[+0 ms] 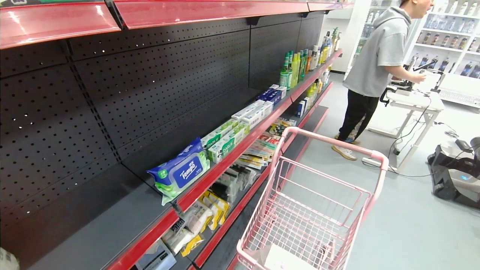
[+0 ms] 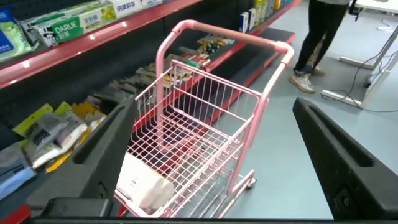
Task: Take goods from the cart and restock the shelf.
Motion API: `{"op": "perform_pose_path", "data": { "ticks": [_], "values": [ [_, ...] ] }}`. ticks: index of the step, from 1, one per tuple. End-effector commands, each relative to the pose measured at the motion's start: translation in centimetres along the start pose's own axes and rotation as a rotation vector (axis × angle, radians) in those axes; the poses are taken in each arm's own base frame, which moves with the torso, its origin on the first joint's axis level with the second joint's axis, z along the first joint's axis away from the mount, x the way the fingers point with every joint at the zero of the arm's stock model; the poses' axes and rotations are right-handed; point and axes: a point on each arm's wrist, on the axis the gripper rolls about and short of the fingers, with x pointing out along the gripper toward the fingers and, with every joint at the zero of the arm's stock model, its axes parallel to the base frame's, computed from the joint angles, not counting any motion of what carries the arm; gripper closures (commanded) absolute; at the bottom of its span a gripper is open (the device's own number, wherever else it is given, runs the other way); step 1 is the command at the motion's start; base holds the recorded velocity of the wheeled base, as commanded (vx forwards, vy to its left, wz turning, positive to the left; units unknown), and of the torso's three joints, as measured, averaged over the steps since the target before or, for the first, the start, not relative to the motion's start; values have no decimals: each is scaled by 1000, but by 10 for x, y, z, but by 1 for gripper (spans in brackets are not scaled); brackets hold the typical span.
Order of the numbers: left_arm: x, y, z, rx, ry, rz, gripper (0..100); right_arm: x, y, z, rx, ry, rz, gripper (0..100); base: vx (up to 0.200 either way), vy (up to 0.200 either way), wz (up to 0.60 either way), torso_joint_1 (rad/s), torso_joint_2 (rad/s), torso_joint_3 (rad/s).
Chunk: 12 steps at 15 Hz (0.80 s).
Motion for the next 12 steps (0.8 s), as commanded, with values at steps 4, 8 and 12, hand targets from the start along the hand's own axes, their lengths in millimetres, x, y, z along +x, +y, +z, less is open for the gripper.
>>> {"op": "perform_pose_path", "data": {
  "ticks": [4,8,12],
  "values": [
    [0,0,0,-1,1,1,0,84,-1,192,202,51,32,0,0,0,0,0,0,0],
    [0,0,0,-1,1,1,0,181,-4,150,-131,413,-63,0,0,0,0,0,0,0],
    [0,0,0,4,3,8,0,254,58,60,-150,840,302,0,0,0,0,0,0,0]
  ]
}}
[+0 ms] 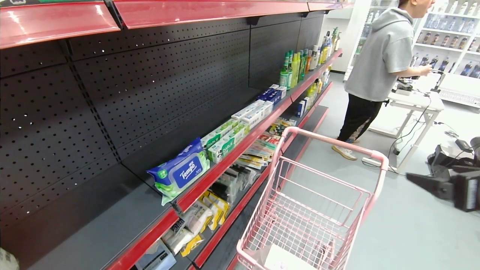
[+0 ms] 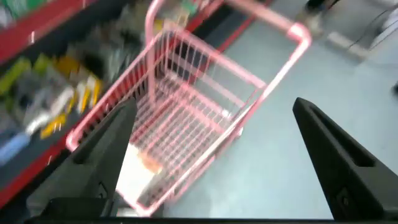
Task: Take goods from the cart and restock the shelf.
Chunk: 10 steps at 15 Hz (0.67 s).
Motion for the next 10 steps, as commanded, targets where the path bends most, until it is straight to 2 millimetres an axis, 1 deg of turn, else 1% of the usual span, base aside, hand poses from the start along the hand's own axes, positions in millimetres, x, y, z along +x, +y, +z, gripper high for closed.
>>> {"op": "perform_pose_path", "data": {
  "ticks": [1,2,3,4,6,7,10],
  "values": [
    [0,0,0,0,2,0,0,110,59,-29,-146,392,279,0,0,0,0,0,0,0],
    [0,0,0,0,2,0,0,120,80,-43,-204,463,346,0,0,0,0,0,0,0],
    [0,0,0,0,2,0,0,124,89,-49,-226,492,374,0,0,0,0,0,0,0],
    [0,0,0,0,2,0,0,128,102,-59,-266,538,431,0,0,0,0,0,0,0],
    [0,0,0,-2,2,0,0,136,118,-74,-328,599,480,0,0,0,0,0,0,0],
    [0,0,0,-2,2,0,0,138,121,-78,-344,613,487,0,0,0,0,0,0,0],
    [0,0,0,-2,1,0,0,153,135,-99,-412,692,508,0,0,0,0,0,0,0]
  ]
}}
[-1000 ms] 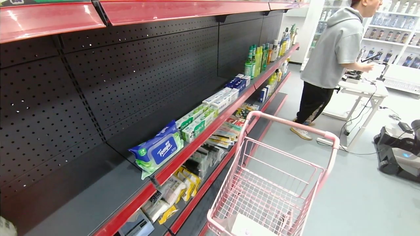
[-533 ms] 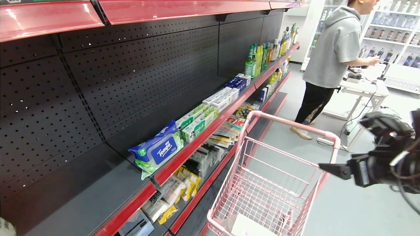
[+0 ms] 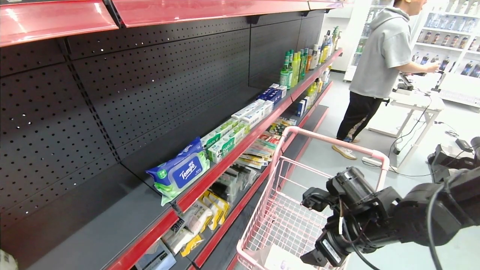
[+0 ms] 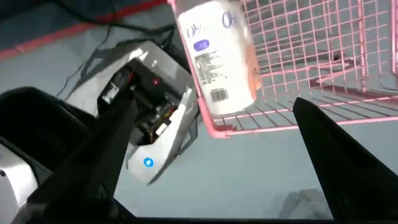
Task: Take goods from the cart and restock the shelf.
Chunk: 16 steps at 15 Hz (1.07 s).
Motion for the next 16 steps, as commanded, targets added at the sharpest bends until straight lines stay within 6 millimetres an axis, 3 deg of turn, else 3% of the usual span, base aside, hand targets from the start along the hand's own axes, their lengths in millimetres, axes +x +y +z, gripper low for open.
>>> {"op": "perform_pose_path", "data": {
  "ticks": [1,10,16],
  "values": [
    [0,0,0,0,0,0,0,27,6,-3,-27,88,20,0,0,0,0,-71,183,95],
    [0,0,0,0,0,0,0,58,9,10,-132,124,22,0,0,0,0,-83,177,99],
    [0,0,0,1,0,0,0,65,17,11,-158,138,34,0,0,0,0,-98,221,118]
  ]
}}
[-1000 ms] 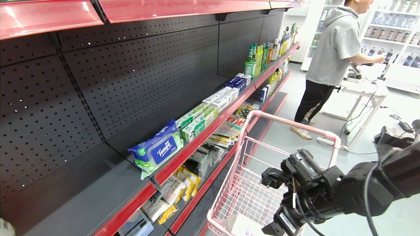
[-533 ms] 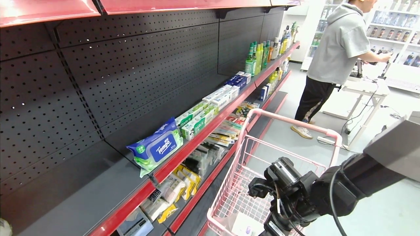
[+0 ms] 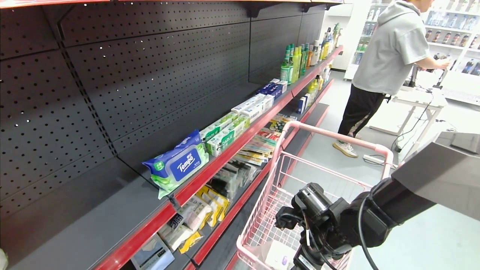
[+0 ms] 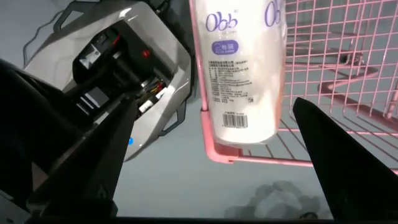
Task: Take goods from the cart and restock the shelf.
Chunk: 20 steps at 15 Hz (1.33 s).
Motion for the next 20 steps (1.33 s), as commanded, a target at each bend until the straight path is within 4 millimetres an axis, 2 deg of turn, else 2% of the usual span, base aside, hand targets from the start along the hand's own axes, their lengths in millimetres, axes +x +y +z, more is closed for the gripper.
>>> {"op": "perform_pose_path", "data": {
  "ticks": [1,8,20],
  "values": [
    [0,0,0,0,1,1,0,2,3,0,-8,5,4,0,0,0,0,-119,266,149],
    [0,0,0,0,2,1,0,4,6,3,-43,7,1,0,0,0,0,-147,332,182],
    [0,0,0,0,2,1,0,17,0,15,-97,9,-50,0,0,0,0,-57,135,83]
  ]
}}
